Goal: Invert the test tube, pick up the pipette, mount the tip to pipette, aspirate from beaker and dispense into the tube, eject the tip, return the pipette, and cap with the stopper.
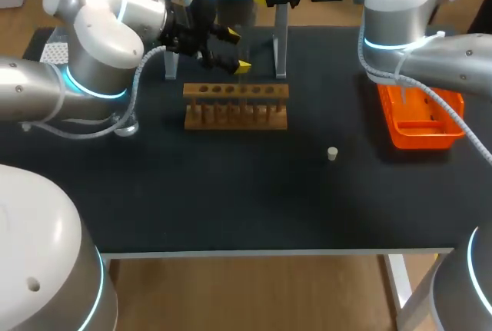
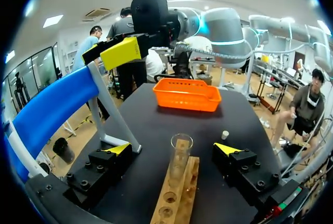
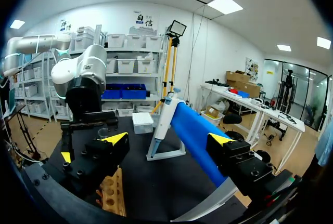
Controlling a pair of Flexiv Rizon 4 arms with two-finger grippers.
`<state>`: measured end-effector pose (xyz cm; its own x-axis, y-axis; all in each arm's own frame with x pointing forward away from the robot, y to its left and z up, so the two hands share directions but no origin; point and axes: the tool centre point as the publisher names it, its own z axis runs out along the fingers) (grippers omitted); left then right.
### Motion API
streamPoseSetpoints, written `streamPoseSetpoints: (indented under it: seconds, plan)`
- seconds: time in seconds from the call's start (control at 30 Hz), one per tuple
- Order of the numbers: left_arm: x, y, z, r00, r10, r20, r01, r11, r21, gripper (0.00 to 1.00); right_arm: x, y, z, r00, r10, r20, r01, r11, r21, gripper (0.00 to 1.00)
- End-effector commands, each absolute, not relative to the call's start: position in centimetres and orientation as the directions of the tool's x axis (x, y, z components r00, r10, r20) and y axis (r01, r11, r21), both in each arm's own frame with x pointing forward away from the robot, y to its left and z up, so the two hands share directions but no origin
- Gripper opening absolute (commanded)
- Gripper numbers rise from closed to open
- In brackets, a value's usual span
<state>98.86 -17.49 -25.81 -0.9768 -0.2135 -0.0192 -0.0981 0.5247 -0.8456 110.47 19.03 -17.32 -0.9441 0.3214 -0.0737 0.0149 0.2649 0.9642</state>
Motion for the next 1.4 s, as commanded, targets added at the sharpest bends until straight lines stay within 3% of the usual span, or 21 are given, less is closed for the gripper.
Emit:
streamPoseSetpoints:
  seconds: [0.03,1.4]
  plan:
    - [98.8,-18.3,-26.5,-0.974,-0.227,-0.021,-0.106,0.531,-0.841,1.00,110.4,19.0,-17.3,-0.944,0.321,-0.074,0.014,0.265,0.964,1.00]
    - [99.0,-19.4,-29.6,-0.984,-0.175,-0.028,-0.080,0.583,-0.809,1.00,110.4,19.0,-17.3,-0.944,0.321,-0.074,0.014,0.265,0.964,1.00]
